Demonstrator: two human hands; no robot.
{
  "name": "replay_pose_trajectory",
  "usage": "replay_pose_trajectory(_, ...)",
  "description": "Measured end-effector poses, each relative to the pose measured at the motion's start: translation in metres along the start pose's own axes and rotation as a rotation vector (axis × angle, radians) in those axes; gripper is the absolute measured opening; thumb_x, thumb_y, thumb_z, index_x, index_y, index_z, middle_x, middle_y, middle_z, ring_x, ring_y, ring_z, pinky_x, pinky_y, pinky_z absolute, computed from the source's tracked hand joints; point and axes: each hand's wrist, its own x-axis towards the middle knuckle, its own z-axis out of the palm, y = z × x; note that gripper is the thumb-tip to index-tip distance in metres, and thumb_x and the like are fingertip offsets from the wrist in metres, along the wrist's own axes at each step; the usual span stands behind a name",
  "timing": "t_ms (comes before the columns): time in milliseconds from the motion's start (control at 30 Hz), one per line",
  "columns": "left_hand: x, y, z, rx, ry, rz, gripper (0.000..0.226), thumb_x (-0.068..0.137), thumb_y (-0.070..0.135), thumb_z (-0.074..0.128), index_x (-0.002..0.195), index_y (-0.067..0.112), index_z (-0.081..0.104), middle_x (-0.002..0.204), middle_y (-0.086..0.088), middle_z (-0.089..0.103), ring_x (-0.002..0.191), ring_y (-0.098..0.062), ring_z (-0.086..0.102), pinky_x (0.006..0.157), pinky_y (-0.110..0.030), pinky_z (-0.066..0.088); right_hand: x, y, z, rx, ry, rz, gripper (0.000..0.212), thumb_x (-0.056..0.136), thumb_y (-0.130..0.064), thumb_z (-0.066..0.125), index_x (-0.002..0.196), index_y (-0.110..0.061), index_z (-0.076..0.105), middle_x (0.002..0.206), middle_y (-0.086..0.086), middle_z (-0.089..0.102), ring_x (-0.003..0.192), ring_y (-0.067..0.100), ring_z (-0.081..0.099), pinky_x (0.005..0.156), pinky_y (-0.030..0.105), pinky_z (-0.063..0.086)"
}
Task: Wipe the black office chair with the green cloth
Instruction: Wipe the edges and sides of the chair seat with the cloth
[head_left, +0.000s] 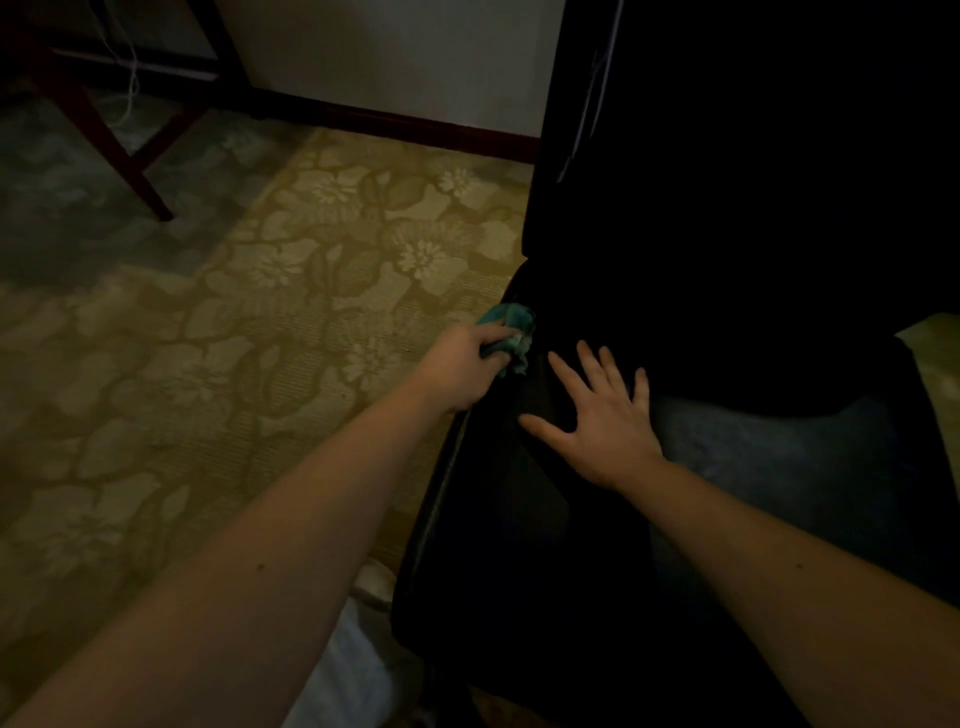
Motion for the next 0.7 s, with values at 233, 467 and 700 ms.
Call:
replay_pose_trajectory(233,-0.040,-0.020,0.006,-0.019,-0.004,0.014,0.040,0.099,0.011,0.056,0.138,0.023,0.058,0.153,0.004,0.043,0.141,-0.013,0.038,0.109,-0.015,0.028,-0.016,0.007,-0.031,0.250,-0.126,0.025,0.079,0.082,-0.075,0.044,0.150,-0.042,0.022,0.163,-0.005,0.003,0.149,0.017,-0.004,0.117,0.054,-0.004)
replay_pose_trajectory(467,-0.015,-0.005,-0.004,0.073,-0.091,-0.024,0.042,0.101,0.014,0.054,0.142,0.020,0.053,0.156,0.000,0.040,0.144,-0.017,0.035,0.110,-0.020,0.027,-0.031,-0.010,-0.016,0.069,-0.180,0.089,0.107,0.064,-0.093,0.041,0.150,-0.049,-0.003,0.161,-0.006,-0.020,0.147,0.022,-0.022,0.113,0.063,-0.010)
replay_pose_trajectory(700,-0.036,-0.013,0.005,-0.003,-0.033,-0.042,0.040,0.100,0.013,0.056,0.139,0.024,0.056,0.153,0.006,0.043,0.142,-0.014,0.038,0.112,-0.021,0.030,-0.033,-0.007,-0.005,0.062,-0.131,0.076,0.106,0.062,-0.095,0.034,0.149,-0.050,-0.007,0.160,-0.006,-0.023,0.145,0.021,-0.025,0.113,0.060,-0.015)
